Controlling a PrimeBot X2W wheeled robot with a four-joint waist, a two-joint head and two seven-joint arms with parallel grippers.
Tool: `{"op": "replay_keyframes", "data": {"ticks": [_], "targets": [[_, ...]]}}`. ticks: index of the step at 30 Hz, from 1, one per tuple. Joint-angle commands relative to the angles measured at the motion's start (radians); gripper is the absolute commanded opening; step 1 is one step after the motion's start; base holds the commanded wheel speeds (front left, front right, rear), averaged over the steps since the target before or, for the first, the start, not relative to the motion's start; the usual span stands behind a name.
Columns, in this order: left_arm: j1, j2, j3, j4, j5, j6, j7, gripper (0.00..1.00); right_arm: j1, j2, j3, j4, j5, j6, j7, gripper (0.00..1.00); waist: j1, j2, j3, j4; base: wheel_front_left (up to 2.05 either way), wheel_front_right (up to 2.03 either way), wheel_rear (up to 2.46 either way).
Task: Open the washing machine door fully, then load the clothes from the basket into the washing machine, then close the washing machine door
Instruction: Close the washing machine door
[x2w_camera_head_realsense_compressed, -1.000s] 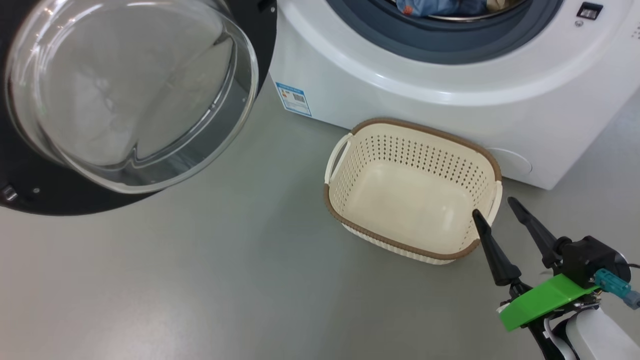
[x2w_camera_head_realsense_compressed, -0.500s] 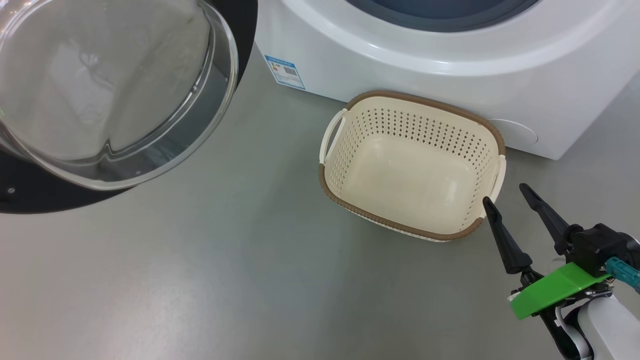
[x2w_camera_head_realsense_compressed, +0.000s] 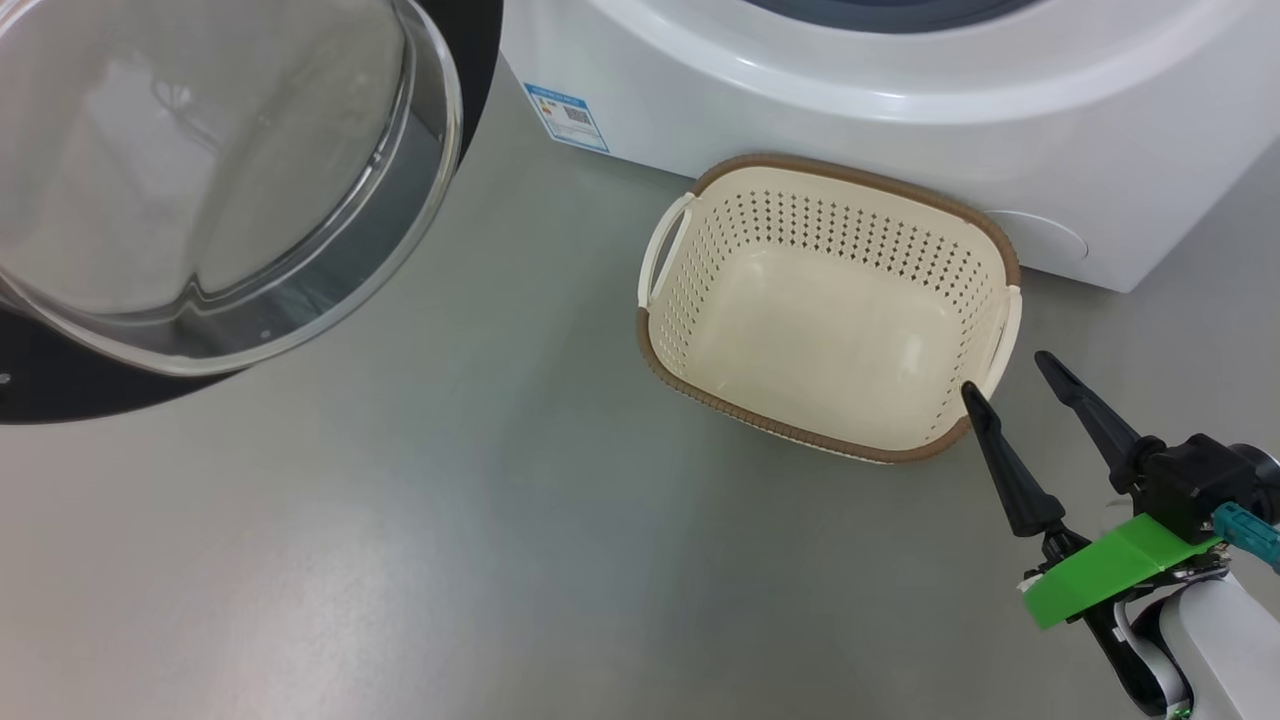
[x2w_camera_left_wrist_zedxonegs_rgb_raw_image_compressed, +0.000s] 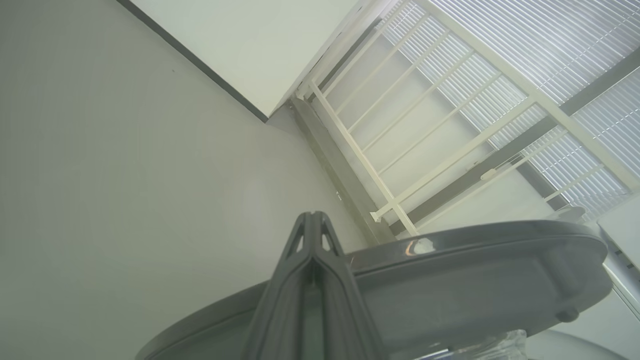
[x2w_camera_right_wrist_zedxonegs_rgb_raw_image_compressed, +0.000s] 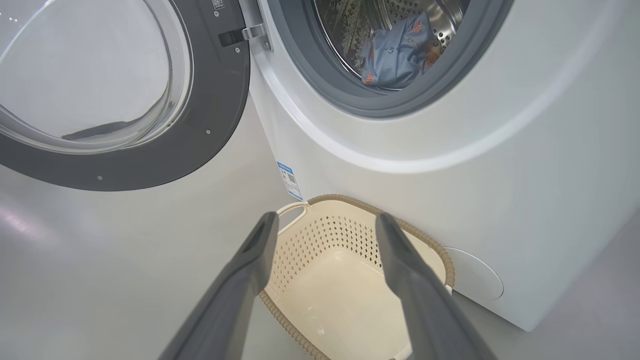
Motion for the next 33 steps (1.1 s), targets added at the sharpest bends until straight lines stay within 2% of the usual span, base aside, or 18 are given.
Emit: {"op": "replay_keyframes", "data": {"ticks": [1,12,25,33], "targets": [[-0.016,0.078,0.018,-0.013,-0.005,0.000,0.006,0.00,-0.006,-0.009,0.023,-0.024,-0.013,0.004,-0.008,1.00,0.0000,-0.0001,0.004,-0.002,0.00,0.00,0.00],[-0.009,0.057,-0.022,-0.007,-0.026,0.000,0.037,0.00,-0.013,-0.018,0.025,-0.027,-0.017,0.004,-0.008,1.00,0.0000,-0.0001,0.028,-0.004,0.00,0.00,0.00],[0.024,0.046,-0.072,-0.065,-0.078,0.000,0.172,0.00,-0.020,-0.021,0.025,-0.027,-0.018,0.004,-0.008,1.00,0.0000,-0.0001,0.024,-0.007,0.00,0.00,0.00],[0.044,0.049,-0.085,-0.085,-0.095,0.000,0.211,0.00,-0.018,-0.016,0.024,-0.025,-0.017,0.004,-0.008,1.00,0.0000,-0.0001,0.013,-0.011,0.00,0.00,0.00]]}}
